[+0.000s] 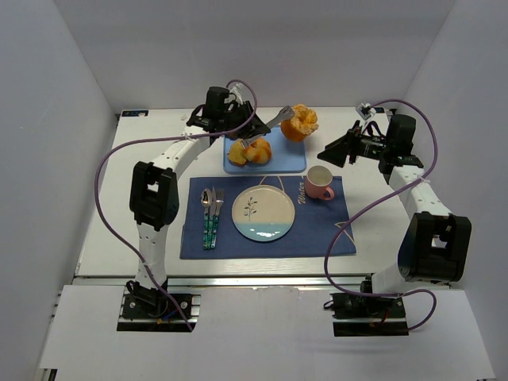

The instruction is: Place the bread

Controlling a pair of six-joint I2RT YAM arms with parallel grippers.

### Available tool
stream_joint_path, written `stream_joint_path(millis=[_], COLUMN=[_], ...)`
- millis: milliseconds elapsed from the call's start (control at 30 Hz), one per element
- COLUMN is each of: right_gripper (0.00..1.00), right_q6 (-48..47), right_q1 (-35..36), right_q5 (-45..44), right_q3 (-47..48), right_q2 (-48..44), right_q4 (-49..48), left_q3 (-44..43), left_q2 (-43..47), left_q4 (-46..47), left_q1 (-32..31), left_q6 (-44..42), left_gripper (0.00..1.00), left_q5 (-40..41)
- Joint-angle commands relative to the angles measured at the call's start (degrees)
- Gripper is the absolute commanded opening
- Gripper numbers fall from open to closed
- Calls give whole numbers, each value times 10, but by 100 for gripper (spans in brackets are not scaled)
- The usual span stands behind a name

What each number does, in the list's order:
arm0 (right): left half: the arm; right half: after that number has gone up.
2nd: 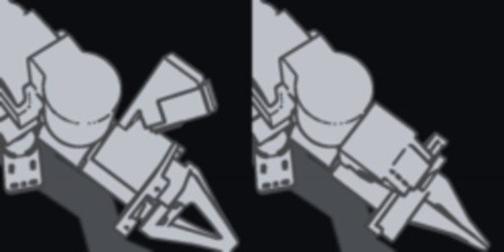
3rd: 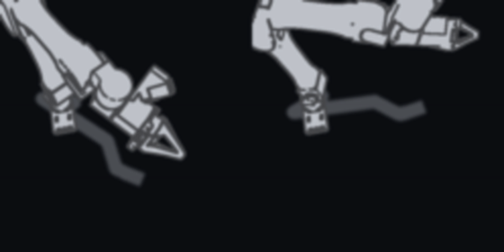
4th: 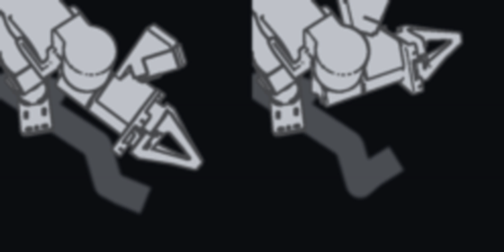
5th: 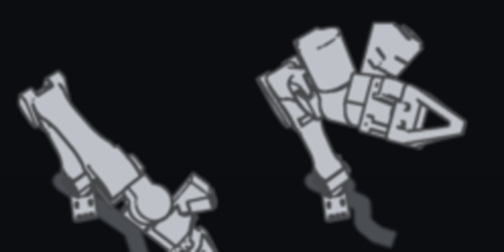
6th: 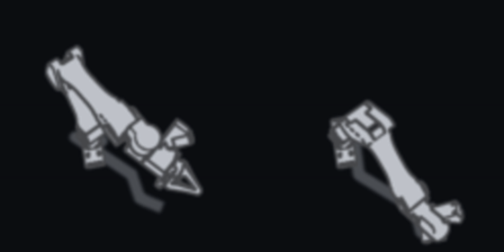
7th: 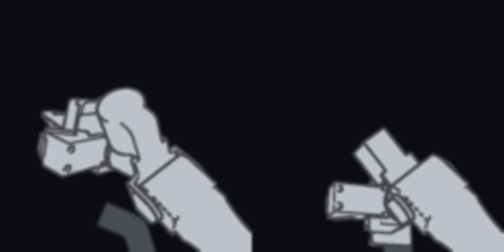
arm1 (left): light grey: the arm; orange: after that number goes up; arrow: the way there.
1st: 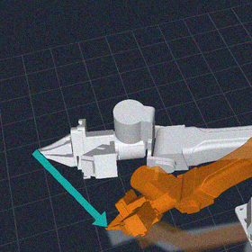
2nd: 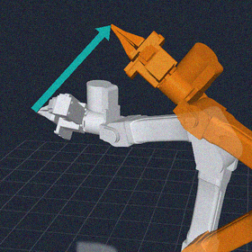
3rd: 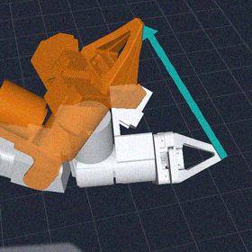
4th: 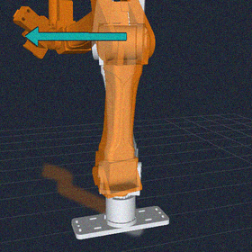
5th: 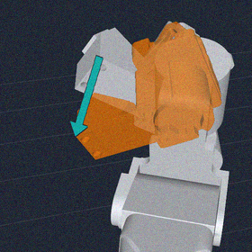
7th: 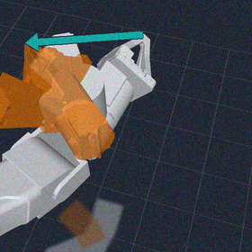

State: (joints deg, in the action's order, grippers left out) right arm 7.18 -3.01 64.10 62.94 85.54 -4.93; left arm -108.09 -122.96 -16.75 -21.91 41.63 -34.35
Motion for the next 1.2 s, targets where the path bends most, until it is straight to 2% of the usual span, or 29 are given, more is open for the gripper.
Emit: stream_joint_path(millis=[0,100,233,300,400,500,533,600,633,667,733,900,1167], right_gripper=[81,81,81,80,75,60,48,35,23,19,18,22,28], right_q6=[6,6,6,6,3,-7,-8,-8,-8,-8,-7,-4,-7], right_q1=[-4,-4,-9,-12,-17,-17,-17,-17,-17,-17,-17,-17,-17], right_q5=[13,15,18,24,37,48,51,52,53,53,51,47,45], right_q3=[3,5,12,18,26,38,39,40,40,40,38,35,35], right_q2=[-21,-21,-22,-24,-25,-24,-24,-22,-22,-22,-21,-21,-20], right_q4=[-25,-26,-26,-26,-26,-18,-18,-19,-18,-18,-15,-11,-2], left_q3=[14,31,58,90,183,274,291,335,349,371,394,483,550], left_q2=[75,95,136,165,242,321,338,384,398,425,450,512,543], left_q4=[67,82,47,37,29,15,-5,-36,-69,-85,-119,-136,-141], left_q1=[4,5,6,10,14,20,20,23,24,25,27,31,31], left_q6=[21,28,8,0,-12,-26,-39,-57,-76,-87,-104,-101,-103], left_gripper=[0,0,0,0,0,0,0,0,0,0,0,0,0], left_q5=[-32,-36,-41,-47,-54,-77,-89,-99,-102,-104,-107,-136,-148])
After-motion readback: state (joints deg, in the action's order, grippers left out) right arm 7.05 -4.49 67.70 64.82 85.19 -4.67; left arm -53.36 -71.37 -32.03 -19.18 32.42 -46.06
